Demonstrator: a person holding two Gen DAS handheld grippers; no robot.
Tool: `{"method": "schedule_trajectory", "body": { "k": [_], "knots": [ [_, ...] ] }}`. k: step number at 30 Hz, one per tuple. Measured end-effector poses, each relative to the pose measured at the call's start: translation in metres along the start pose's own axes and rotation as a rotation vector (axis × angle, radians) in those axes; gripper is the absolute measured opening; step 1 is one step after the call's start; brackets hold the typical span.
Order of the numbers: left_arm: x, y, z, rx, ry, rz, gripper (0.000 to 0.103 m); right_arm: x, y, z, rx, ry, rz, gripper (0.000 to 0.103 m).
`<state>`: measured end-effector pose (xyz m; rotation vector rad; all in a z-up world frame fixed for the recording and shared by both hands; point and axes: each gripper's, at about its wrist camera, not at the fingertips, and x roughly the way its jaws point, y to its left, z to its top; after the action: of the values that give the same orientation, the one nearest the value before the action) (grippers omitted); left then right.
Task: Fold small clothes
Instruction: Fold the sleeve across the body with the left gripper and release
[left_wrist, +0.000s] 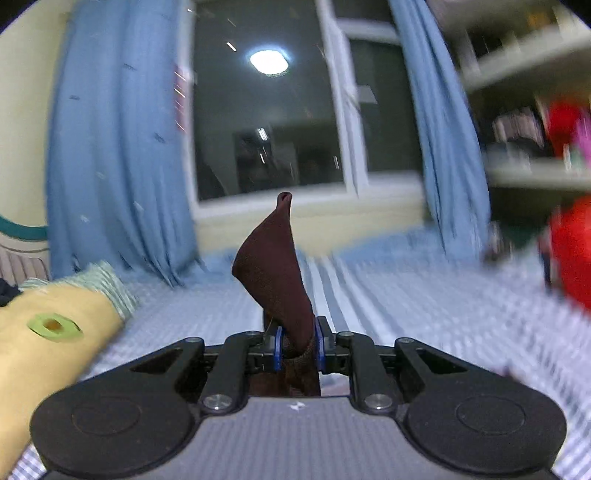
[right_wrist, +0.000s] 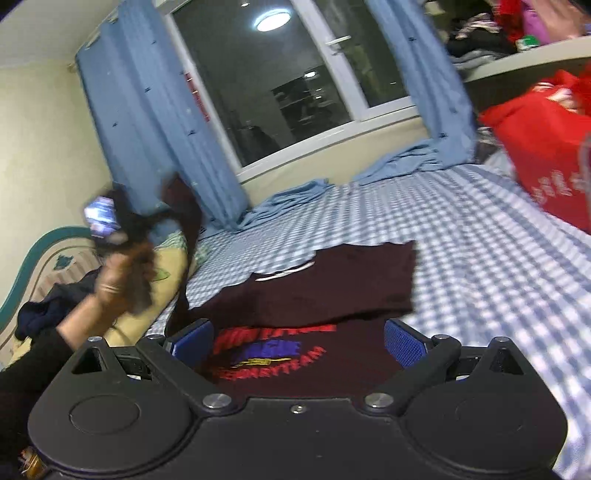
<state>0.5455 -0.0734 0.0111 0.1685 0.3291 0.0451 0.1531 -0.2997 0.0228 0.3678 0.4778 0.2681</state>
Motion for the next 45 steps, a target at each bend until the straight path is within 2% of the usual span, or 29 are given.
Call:
{"method": "schedule_trajectory", "body": {
  "k": [3, 5, 9, 10, 11, 12, 13, 14, 15, 16, 17, 18, 20, 21, 24, 27, 30, 32, 35, 39, 43, 45],
  "knots": [
    [0.046, -0.051, -0.047, 0.061, 0.163, 0.015, 0.019, -0.024, -0.02, -0.005, 0.033, -0.018, -0.038, 0.099],
    [0.064, -0.069, -0.07, 0.078, 0.23, 0.01, 0.019, -0.038, -0.032, -0.012, 0.051, -0.024, -0.062, 0.099],
    [0.068, -0.089, -0.095, 0.164, 0.263, -0.011, 0.022, -0.05, -0.052, -0.021, 0.089, -0.017, -0.108, 0.099],
    [0.067, -0.093, -0.096, 0.182, 0.274, -0.021, 0.028, -0.049, -0.055, -0.021, 0.097, -0.013, -0.116, 0.099],
    [0.065, -0.094, -0.099, 0.195, 0.297, -0.044, 0.028, -0.047, -0.057, -0.022, 0.103, -0.008, -0.12, 0.099],
    [0.067, -0.098, -0.1, 0.206, 0.32, -0.082, 0.035, -0.044, -0.058, -0.021, 0.109, -0.003, -0.121, 0.099],
    [0.063, -0.1, -0.101, 0.208, 0.323, -0.111, 0.049, -0.042, -0.058, -0.021, 0.113, 0.001, -0.118, 0.099],
    [0.061, -0.096, -0.099, 0.198, 0.315, -0.134, 0.057, -0.039, -0.056, -0.02, 0.115, 0.003, -0.111, 0.099],
    [0.056, -0.093, -0.097, 0.178, 0.296, -0.161, 0.07, -0.036, -0.054, -0.019, 0.113, 0.004, -0.106, 0.099],
    [0.047, -0.086, -0.094, 0.139, 0.261, -0.218, 0.077, -0.035, -0.051, -0.018, 0.11, 0.001, -0.099, 0.099],
    [0.036, -0.077, -0.092, 0.099, 0.219, -0.274, 0.08, -0.033, -0.048, -0.017, 0.103, 0.0, -0.092, 0.099],
    [0.024, -0.066, -0.087, 0.065, 0.177, -0.313, 0.087, -0.03, -0.045, -0.015, 0.097, 0.002, -0.084, 0.099],
    [0.005, -0.046, -0.077, 0.025, 0.112, -0.348, 0.092, -0.024, -0.042, -0.009, 0.084, 0.008, -0.07, 0.1],
    [-0.009, -0.033, -0.072, 0.014, 0.099, -0.341, 0.092, -0.019, -0.042, -0.005, 0.077, 0.018, -0.059, 0.1],
    [-0.038, 0.007, -0.059, 0.018, 0.113, -0.256, 0.098, 0.015, -0.044, 0.01, 0.025, 0.074, -0.022, 0.097],
    [-0.082, 0.046, -0.065, 0.052, 0.14, -0.145, 0.102, 0.071, -0.04, 0.024, -0.051, 0.131, 0.0, 0.092],
    [-0.121, 0.082, -0.077, 0.066, 0.176, -0.061, 0.102, 0.141, -0.037, 0.038, -0.044, 0.206, 0.072, 0.088],
    [-0.147, 0.101, -0.089, 0.08, 0.181, -0.018, 0.102, 0.189, -0.037, 0.046, -0.016, 0.244, 0.093, 0.085],
    [-0.181, 0.128, -0.102, 0.091, 0.184, 0.051, 0.102, 0.253, -0.037, 0.051, 0.082, 0.302, 0.074, 0.08],
    [-0.225, 0.155, -0.12, 0.022, 0.182, 0.103, 0.102, 0.33, -0.042, 0.043, 0.218, 0.366, 0.017, 0.07],
    [-0.254, 0.176, -0.137, -0.016, 0.193, 0.134, 0.102, 0.382, -0.048, 0.024, 0.317, 0.425, -0.06, 0.066],
    [-0.264, 0.185, -0.146, -0.042, 0.186, 0.164, 0.102, 0.391, -0.055, 0.016, 0.405, 0.411, -0.065, 0.061]
  ]
}}
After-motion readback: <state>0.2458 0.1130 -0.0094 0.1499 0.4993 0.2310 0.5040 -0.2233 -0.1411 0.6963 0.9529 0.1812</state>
